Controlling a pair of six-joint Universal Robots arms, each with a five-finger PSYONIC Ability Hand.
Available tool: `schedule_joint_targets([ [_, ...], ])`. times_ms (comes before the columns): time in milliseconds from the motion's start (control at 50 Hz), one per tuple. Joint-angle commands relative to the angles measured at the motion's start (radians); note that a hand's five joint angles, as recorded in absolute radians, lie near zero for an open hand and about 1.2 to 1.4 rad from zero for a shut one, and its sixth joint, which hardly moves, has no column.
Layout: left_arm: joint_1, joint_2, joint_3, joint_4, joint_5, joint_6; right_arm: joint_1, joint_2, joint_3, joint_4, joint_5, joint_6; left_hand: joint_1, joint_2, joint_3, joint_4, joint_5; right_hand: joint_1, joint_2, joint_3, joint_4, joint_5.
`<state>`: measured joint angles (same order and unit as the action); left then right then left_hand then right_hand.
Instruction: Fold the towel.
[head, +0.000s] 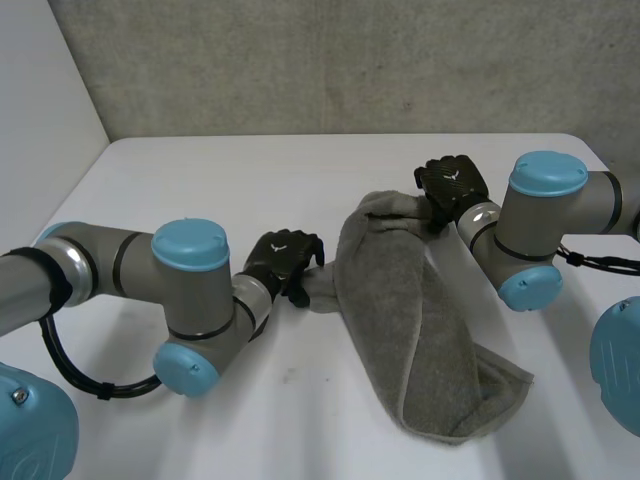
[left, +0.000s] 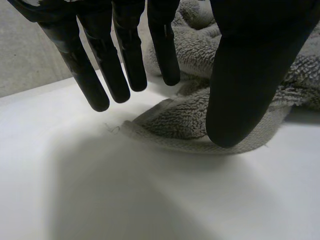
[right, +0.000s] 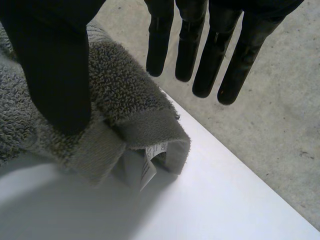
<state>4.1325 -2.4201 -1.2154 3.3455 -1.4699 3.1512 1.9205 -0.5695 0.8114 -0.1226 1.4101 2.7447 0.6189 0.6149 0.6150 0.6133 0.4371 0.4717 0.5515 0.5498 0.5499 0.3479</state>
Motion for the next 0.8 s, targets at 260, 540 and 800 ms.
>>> schedule_joint_targets([
  [260,-0.011,-0.031,0.043,0.000,-0.001,0.035,0.000,0.023,-0.024,0.003,-0.017,-0.002,0.472,0.476,0.476,0.478,0.480,0.664,0.584,0.586,0.586,0.613],
  [540,-0.011,-0.048,0.057,0.000,-0.010,0.069,0.000,0.017,-0.026,0.005,-0.013,0.000,0.064,0.068,0.068,0.070,0.072,0.676,0.596,0.598,0.598,0.625],
  [800,-0.011,-0.060,0.060,0.000,-0.012,0.070,0.000,0.036,-0.028,0.005,-0.011,-0.002,0.255,0.259,0.259,0.261,0.262,0.673,0.593,0.595,0.595,0.622],
])
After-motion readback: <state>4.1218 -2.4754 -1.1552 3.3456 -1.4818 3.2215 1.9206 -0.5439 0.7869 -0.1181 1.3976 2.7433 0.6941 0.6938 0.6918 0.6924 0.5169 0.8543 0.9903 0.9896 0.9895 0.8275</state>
